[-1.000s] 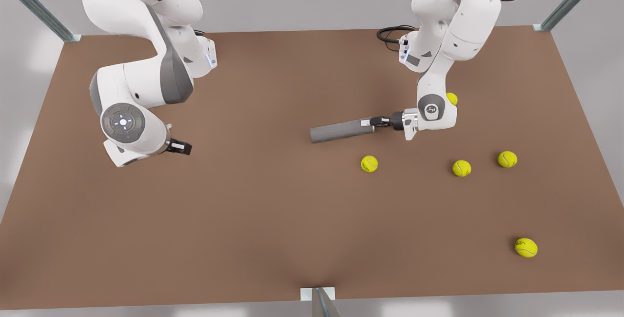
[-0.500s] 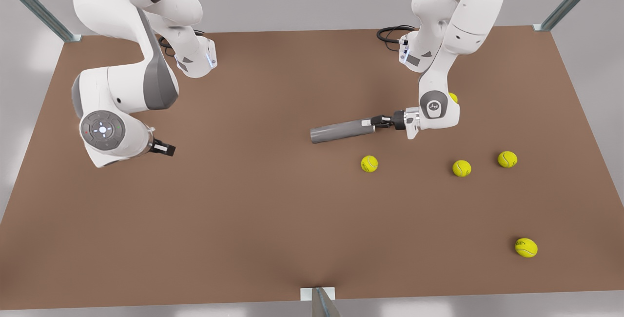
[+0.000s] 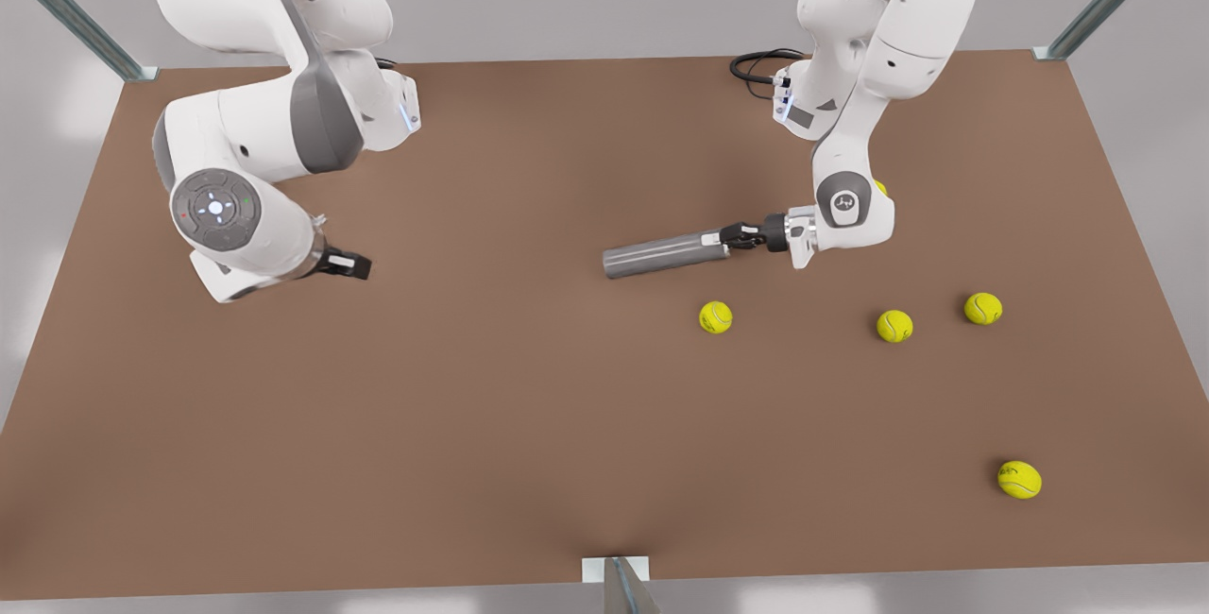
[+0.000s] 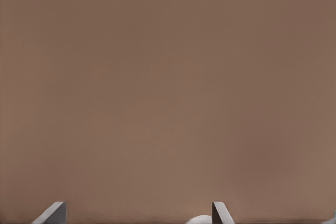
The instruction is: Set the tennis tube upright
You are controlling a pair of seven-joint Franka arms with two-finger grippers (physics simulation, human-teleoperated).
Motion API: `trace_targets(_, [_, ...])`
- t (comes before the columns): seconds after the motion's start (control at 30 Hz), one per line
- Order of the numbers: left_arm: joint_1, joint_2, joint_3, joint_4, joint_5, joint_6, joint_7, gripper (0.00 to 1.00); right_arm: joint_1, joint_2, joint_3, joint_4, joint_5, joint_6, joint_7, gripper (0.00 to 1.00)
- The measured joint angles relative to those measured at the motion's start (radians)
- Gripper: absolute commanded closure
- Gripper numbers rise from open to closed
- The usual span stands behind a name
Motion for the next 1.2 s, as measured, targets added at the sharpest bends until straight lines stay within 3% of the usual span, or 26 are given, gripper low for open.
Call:
trace_targets(0.53, [0.003,-0.179,0.031,-0.006,0.220,-0.045,-0.156,0.79,0.046,-0.005,-0.001,0.002,-0.001,-0.066,-0.001,0.00])
trace_targets(0.8, [0.106,-0.274,0.082,0.005,0.391,-0.052,-0.172,0.79,0.051,-0.004,0.006,-0.001,-0.002,-0.066,-0.001,0.00])
trace_targets(0.87, [0.130,-0.278,0.082,0.036,0.436,-0.052,-0.172,0.79,0.041,-0.003,0.002,-0.002,-0.008,-0.066,-0.001,0.00])
trace_targets(1.0, [0.070,-0.278,0.192,0.147,0.567,-0.133,-0.222,0.79,0.042,-0.005,0.002,-0.005,-0.007,-0.073,-0.001,0.00])
trace_targets(1.2, [0.169,-0.273,0.249,0.287,0.779,-0.207,-0.295,0.79,0.043,-0.005,0.002,-0.005,-0.008,-0.087,-0.001,0.00])
